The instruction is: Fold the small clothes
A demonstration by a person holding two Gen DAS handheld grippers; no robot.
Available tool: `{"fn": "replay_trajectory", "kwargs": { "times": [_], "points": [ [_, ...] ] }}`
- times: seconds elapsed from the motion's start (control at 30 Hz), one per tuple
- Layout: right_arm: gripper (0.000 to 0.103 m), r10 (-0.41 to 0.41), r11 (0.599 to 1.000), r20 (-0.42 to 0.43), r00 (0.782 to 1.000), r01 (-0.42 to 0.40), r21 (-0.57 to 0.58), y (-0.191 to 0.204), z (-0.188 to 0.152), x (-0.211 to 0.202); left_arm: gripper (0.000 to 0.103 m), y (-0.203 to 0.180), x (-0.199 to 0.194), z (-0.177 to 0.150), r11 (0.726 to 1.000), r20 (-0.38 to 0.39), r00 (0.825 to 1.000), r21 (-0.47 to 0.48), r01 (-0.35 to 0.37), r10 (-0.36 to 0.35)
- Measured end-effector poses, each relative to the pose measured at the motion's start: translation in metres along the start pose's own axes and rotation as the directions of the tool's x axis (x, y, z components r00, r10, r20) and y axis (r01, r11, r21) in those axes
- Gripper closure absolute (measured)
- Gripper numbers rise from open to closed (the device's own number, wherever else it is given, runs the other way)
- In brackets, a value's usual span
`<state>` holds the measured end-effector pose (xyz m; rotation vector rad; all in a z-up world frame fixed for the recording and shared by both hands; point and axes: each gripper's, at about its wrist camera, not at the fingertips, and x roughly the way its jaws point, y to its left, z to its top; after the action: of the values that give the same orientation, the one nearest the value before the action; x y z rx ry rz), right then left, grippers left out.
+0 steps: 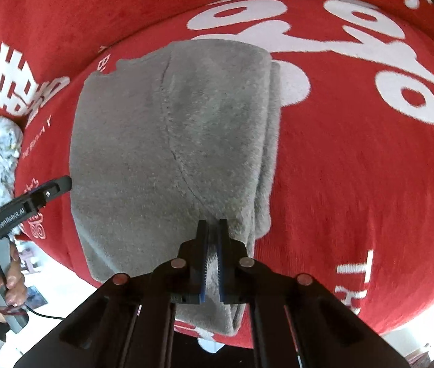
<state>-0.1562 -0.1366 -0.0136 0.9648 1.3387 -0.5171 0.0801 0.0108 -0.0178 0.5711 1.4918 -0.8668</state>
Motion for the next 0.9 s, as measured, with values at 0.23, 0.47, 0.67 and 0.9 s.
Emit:
{"fn": "replay_trajectory", "kwargs": {
  "times": [0.23,0.47,0.67,0.9],
  "points": [
    [0.099,-0.024,0.999,-0.008,1.000,0.025,0.023,-0.002,-0.003,0.005,0.055,-0.001,0.001,-0.007,1.000,-0.022,1.000,0.015,-0.014,0.014],
    [0.089,0.045,0.995,0.080,0.996,-0.052,0.080,-0.007,-0.002,-0.014,0.052,-0.004,-0.003,-0.011,0.998,-0.021,0.998,0.036,-0.053,0.054],
    [0.040,0.091,0.980,0.153,0.984,-0.116,0.163,-0.034,0.023,-0.026,0.052,0.001,-0.008,-0.005,0.999,-0.001,0.999,0.017,-0.052,0.052],
    [0.094,0.187,0.961,0.088,0.978,-0.201,0.190,-0.038,0.043,-0.004,0.052,-0.010,-0.006,0.000,0.998,-0.007,0.998,0.032,-0.060,0.060]
  ]
}}
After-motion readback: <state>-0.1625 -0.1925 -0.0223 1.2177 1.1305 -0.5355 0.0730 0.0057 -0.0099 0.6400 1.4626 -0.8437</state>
